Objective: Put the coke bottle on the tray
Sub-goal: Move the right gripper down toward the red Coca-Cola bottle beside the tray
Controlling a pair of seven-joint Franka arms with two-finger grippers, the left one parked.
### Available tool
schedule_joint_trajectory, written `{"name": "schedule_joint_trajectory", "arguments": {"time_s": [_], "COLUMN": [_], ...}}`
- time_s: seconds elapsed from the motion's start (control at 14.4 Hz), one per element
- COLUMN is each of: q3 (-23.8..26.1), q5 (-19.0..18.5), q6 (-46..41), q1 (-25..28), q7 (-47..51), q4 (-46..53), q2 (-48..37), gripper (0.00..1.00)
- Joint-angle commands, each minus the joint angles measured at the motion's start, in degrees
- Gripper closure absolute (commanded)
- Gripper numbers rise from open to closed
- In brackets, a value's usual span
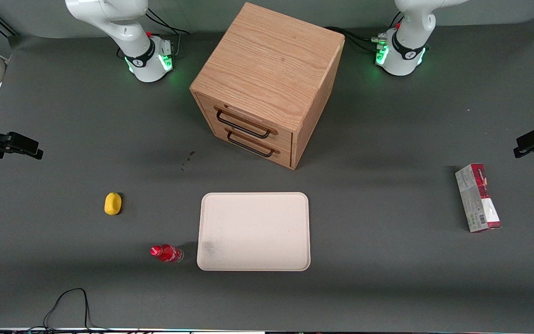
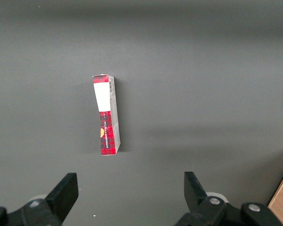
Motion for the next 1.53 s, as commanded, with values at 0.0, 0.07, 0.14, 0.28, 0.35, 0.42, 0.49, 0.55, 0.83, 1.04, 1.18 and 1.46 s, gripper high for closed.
{"name": "schedule_joint_trajectory", "arguments": {"time_s": [0.0, 0.07, 0.14, 0.28, 0.35, 0.42, 0.49, 0.55, 0.83, 1.04, 1.18, 1.46], "q3": [0.04, 0.04, 0.13, 0.13, 0.13, 0.21, 0.48, 0.74, 0.83, 0.83, 0.83, 2.40], "q5": [-0.29, -0.29, -0.29, -0.29, -0.29, -0.20, -0.11, 0.15, 0.42, 0.50, 0.59, 0.59], "q6": [-0.40, -0.40, -0.40, -0.40, -0.40, -0.40, -0.32, -0.31, -0.31, -0.31, -0.31, -0.14], "q1": [-0.31, -0.31, -0.31, -0.31, -0.31, -0.22, -0.13, -0.13, 5.39, 9.61, 11.90, 14.63], "q7": [-1.18, -1.43, -1.35, -1.52, -1.52, -1.00, -0.65, -0.56, 1.80, 4.62, 7.08, 10.77], "q4": [-0.25, -0.25, -0.17, 0.01, -0.08, -0.17, 0.18, 0.97, 10.96, 17.83, 23.97, 31.99], "q2": [-0.81, -0.81, -0.81, -0.54, -0.28, -0.19, -0.02, 0.94, 8.83, 15.26, 20.09, 27.48], "gripper": [0.00, 0.00, 0.00, 0.00, 0.00, 0.00, 0.00, 0.00, 0.00, 0.00, 0.00, 0.00]}}
